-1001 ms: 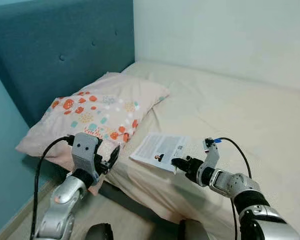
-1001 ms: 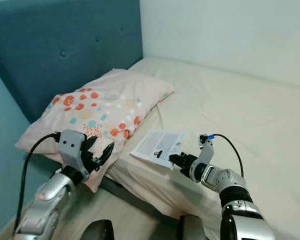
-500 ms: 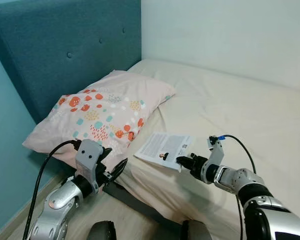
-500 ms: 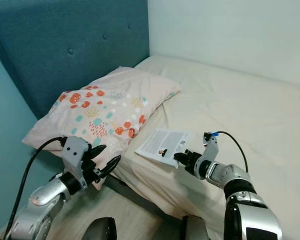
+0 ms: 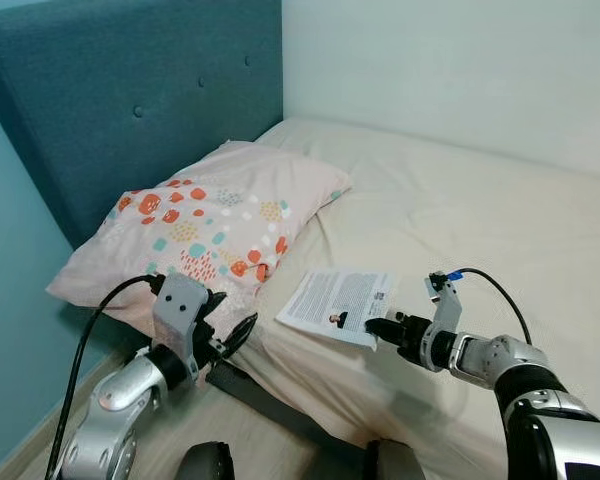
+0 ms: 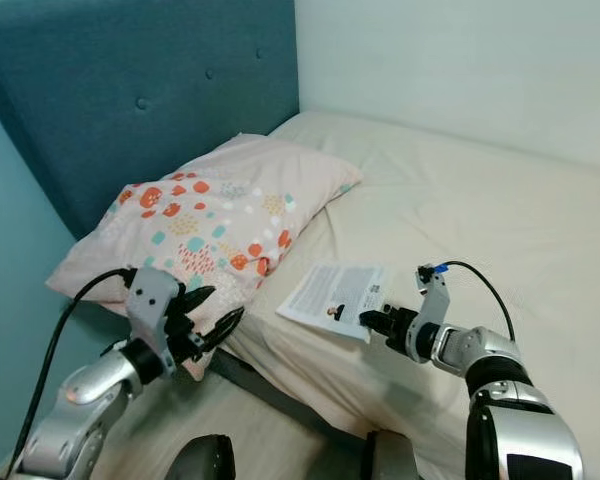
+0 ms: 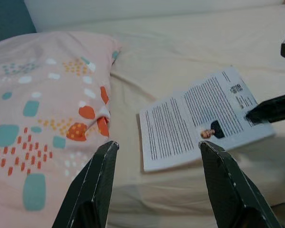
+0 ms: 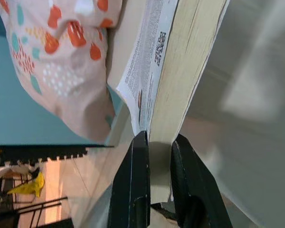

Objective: Clean up the room

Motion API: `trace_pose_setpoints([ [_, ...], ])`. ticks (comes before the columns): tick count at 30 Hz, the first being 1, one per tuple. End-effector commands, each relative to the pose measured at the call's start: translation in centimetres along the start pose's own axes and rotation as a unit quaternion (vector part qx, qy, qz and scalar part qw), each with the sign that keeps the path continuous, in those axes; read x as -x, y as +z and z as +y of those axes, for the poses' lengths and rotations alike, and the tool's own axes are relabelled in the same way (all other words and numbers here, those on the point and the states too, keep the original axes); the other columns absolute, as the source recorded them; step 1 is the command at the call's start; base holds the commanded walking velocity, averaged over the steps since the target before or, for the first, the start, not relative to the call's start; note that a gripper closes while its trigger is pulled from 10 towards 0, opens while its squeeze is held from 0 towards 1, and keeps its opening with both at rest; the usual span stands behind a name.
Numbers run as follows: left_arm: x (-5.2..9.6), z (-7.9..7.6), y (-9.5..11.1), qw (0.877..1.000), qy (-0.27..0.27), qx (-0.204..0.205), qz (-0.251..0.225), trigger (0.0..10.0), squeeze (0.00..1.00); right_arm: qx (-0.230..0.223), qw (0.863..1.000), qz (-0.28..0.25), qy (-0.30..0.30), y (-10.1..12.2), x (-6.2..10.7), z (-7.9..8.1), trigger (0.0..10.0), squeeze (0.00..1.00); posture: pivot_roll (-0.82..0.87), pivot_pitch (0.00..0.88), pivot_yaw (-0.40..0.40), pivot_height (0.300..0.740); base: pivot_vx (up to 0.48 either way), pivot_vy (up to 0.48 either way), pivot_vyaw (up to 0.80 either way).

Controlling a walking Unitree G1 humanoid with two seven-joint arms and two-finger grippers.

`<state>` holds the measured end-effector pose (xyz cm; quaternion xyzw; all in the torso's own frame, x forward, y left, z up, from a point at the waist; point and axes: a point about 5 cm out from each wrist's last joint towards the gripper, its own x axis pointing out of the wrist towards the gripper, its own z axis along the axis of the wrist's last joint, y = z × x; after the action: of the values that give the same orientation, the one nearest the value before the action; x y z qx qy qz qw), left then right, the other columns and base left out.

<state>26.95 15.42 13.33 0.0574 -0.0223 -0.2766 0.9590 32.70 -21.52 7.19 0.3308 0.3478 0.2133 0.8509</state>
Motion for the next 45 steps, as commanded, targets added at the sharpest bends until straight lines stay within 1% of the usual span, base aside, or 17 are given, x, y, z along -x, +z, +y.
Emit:
trace_pose_setpoints([
  [1,0.2,0.3,-0.3,1.0,0.0,-0.004,0.011,10.0,0.0,0.008,1.0,0.005,-0.001,0.1,0.2,0.0,10.0,0.0,0.14,0.069,-0.023,0.58,0.0,0.0,0.0],
  [5,0.1,0.2,-0.3,1.0,0.0,-0.002,0.009,10.0,0.0,0.011,1.0,0.01,-0.004,-0.2,0.4,-0.4,10.0,0.0,0.14,0.063,-0.022,0.58,0.0,0.0,0.0],
  [11,-0.3,-0.2,-0.2,1.0,-0.006,0.003,0.006,10.0,0.0,0.0,1.0,0.008,-0.005,-0.5,0.8,-0.9,10.0,0.0,0.12,0.051,-0.021,0.58,0.0,0.0,0.0],
  [17,-0.7,-0.6,-0.3,1.0,-0.015,0.007,0.004,10.0,0.0,-0.003,1.0,0.005,0.008,-0.6,0.4,-0.5,10.0,0.0,0.12,0.055,-0.019,0.58,0.0,0.0,0.0],
  [19,-0.7,-0.6,-0.3,1.0,-0.015,0.007,0.004,10.0,0.0,-0.003,1.0,0.005,0.008,-0.6,0.4,-0.5,10.0,0.0,0.12,0.055,-0.019,0.58,0.0,0.0,0.0],
  [22,-0.5,-0.6,-0.2,1.0,-0.019,0.007,0.007,10.0,0.0,-0.003,1.0,0.002,0.01,-0.6,-0.1,-0.1,10.0,0.0,0.14,0.069,-0.02,0.58,0.0,0.0,0.0],
  [29,-0.4,-0.6,-0.2,1.0,-0.022,0.008,0.009,10.0,0.0,0.001,1.0,0.003,0.009,-0.5,-0.2,0.0,10.0,0.0,0.14,0.072,-0.024,0.58,0.0,0.0,0.0],
  [30,-0.3,-0.6,-0.2,1.0,-0.024,0.007,0.009,10.0,0.0,0.002,1.0,0.004,0.009,-0.5,-0.3,0.0,10.0,0.07,0.14,0.072,-0.024,0.58,0.0,0.0,0.0],
  [34,-0.3,-0.6,-0.2,1.0,-0.025,0.007,0.009,10.0,0.0,0.003,1.0,0.004,0.009,-0.5,-0.3,0.0,10.0,0.07,0.14,0.072,-0.024,0.58,0.0,0.0,0.0],
  [35,-0.3,-0.6,-0.3,1.0,-0.025,0.007,0.009,10.0,0.0,0.005,1.0,0.004,0.01,-0.4,-0.3,0.1,10.0,1.0,0.14,0.07,-0.023,0.58,0.0,0.0,0.0],
  [37,-0.3,-0.7,-0.2,1.0,-0.025,0.008,0.009,10.0,0.0,0.008,1.0,0.002,0.007,-0.3,-0.3,0.1,10.0,1.0,0.14,0.069,-0.021,0.58,0.0,0.0,0.0],
  [38,-0.3,-0.7,-0.2,1.0,-0.025,0.008,0.008,10.0,0.0,0.011,1.0,-0.001,0.005,-0.2,-0.3,0.1,10.0,0.0,0.14,0.068,-0.019,0.58,0.0,0.0,0.0],
  [42,-0.3,-0.8,-0.2,1.0,-0.026,0.009,0.008,10.0,0.0,0.012,1.0,-0.004,0.003,-0.1,-0.1,0.0,10.0,0.0,0.14,0.066,-0.015,0.58,0.0,0.0,0.0],
  [44,-0.4,-0.9,-0.2,0.999,-0.03,0.012,0.006,10.0,0.0,0.009,1.0,-0.009,-0.001,0.1,0.4,-0.4,10.0,0.0,0.13,0.06,-0.009,0.58,0.0,0.0,0.0],
  [45,-0.4,-0.9,-0.2,0.999,-0.03,0.012,0.006,10.0,0.0,0.009,1.0,-0.009,-0.001,0.1,0.4,-0.4,10.0,0.0,0.13,0.06,-0.009,0.58,0.0,0.0,0.0],
])
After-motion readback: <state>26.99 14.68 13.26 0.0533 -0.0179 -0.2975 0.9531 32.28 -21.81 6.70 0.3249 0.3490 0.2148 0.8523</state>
